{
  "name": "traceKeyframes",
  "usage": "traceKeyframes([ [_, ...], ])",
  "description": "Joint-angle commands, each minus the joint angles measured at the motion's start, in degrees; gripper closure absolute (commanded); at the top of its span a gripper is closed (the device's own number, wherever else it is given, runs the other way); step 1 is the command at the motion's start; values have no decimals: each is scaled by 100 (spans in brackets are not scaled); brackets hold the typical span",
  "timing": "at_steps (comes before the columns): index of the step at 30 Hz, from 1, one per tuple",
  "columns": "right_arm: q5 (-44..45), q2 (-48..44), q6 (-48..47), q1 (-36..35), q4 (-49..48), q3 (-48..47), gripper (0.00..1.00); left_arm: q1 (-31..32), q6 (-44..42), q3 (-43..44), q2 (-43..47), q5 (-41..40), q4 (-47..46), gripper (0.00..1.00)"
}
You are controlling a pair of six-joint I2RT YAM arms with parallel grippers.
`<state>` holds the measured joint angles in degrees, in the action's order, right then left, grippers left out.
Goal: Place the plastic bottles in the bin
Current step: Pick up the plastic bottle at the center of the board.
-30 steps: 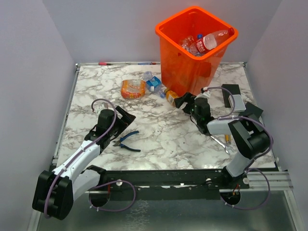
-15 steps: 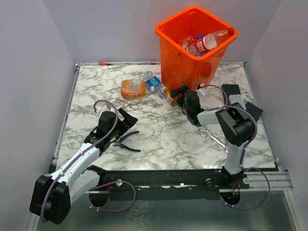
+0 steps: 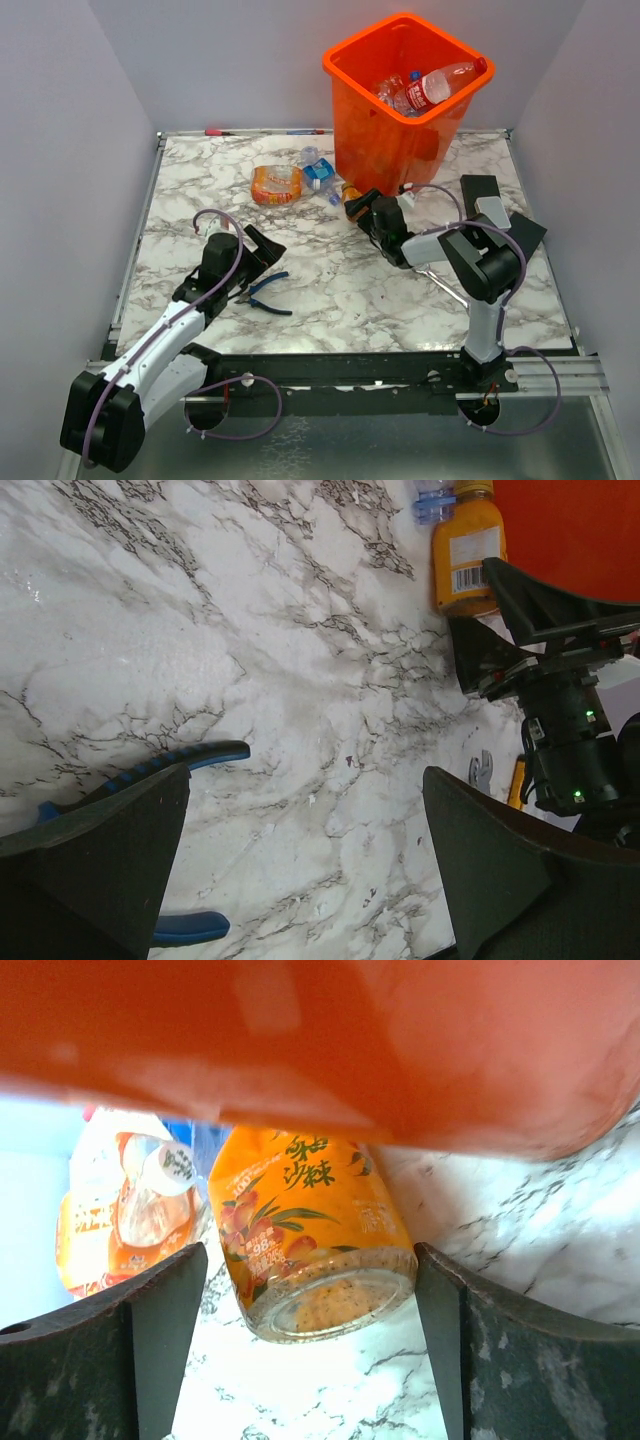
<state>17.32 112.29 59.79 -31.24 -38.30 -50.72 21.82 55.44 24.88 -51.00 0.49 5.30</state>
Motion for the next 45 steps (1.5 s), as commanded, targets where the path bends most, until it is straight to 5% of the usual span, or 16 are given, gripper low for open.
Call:
traceKeyframes([
  [1, -25, 143, 175, -92, 91, 277, 26, 28, -21, -110, 157, -6, -70, 1],
  [8, -57, -122, 207, -99, -162, 667, 52, 37, -5, -129, 213, -5, -70, 1],
  [17, -372, -1560, 3, -402, -422, 2226, 62, 37, -108, 54, 90, 80, -346, 1],
  [26, -1459, -4284, -825, -558, -977, 3933, 71, 89, 67, 226, -295, 888, -1185, 1],
  [34, -1989, -6898, -1053, -661, -591, 4363, 73, 515, 499, 81, 112, 1465, -3072, 1],
  [45, -2420, -6563, -980, -803, -1666, 4107, 76, 1854, 81, 509, -406, 1465, -4383, 1],
])
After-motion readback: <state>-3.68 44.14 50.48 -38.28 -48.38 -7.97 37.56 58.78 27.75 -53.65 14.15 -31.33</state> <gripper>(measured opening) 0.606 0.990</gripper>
